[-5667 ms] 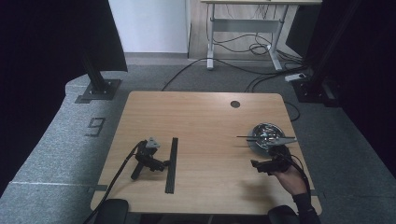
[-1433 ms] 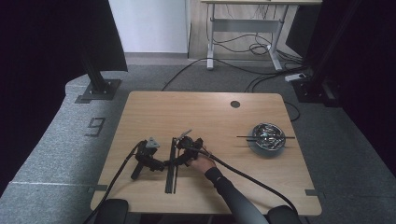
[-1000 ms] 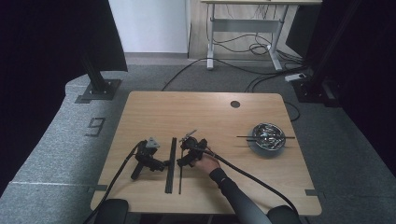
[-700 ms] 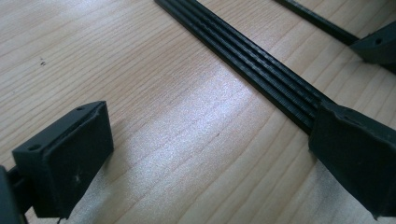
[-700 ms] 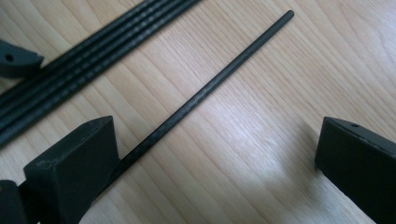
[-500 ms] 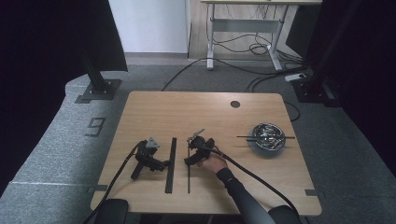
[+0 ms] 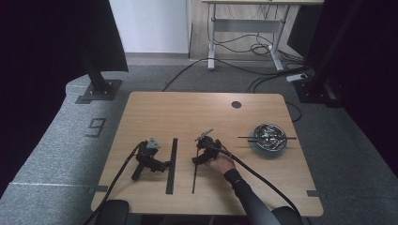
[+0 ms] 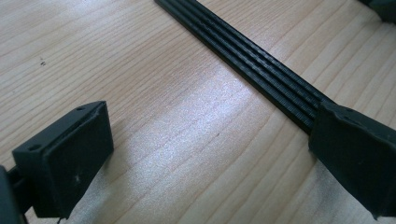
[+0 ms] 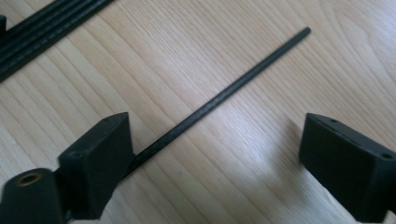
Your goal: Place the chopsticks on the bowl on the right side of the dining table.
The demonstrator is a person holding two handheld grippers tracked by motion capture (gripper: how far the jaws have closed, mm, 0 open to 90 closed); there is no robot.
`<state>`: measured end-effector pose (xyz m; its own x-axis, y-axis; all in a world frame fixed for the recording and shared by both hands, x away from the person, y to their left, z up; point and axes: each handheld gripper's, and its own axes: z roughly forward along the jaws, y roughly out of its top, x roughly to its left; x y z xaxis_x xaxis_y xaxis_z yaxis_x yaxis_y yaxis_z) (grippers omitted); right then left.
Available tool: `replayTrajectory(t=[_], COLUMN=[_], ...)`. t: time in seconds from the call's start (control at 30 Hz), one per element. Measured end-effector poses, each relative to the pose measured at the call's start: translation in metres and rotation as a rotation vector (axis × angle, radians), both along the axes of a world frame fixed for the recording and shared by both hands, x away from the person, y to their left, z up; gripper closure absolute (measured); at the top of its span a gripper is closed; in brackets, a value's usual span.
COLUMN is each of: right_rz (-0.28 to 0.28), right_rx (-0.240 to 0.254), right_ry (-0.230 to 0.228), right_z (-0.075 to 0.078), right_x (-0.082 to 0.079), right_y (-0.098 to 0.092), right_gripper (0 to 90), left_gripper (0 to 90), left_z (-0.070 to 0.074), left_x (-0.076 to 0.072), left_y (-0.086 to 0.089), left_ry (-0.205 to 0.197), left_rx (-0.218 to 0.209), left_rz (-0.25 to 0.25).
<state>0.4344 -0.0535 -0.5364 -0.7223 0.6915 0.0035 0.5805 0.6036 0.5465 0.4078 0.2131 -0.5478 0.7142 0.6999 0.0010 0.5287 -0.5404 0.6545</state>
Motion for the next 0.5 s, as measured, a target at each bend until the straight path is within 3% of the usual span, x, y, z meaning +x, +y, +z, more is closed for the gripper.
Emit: replayTrajectory(t=[0.13,0.17,0.5], right_rz=[-0.010,-0.009,0.000], right_rx=[0.001,0.001,-0.001], right_ry=[0.005,0.003,0.007], right_z=[0.002,0.003,0.007], right_x=[0.000,0.000,-0.004], right_y=[-0.007,-0.012,-0.030], right_gripper=[16.0,21.1,42.3], left_gripper=[0.0,0.0,0.0], left_z=[0.000,0.000,0.000], left_x=[0.000,0.000,0.000], left_y=[0.000,0.000,0.000], left_ry=[0.001,0.001,0.000], left_rx=[-0.001,0.000,0.000], left_rz=[0.001,0.001,0.000])
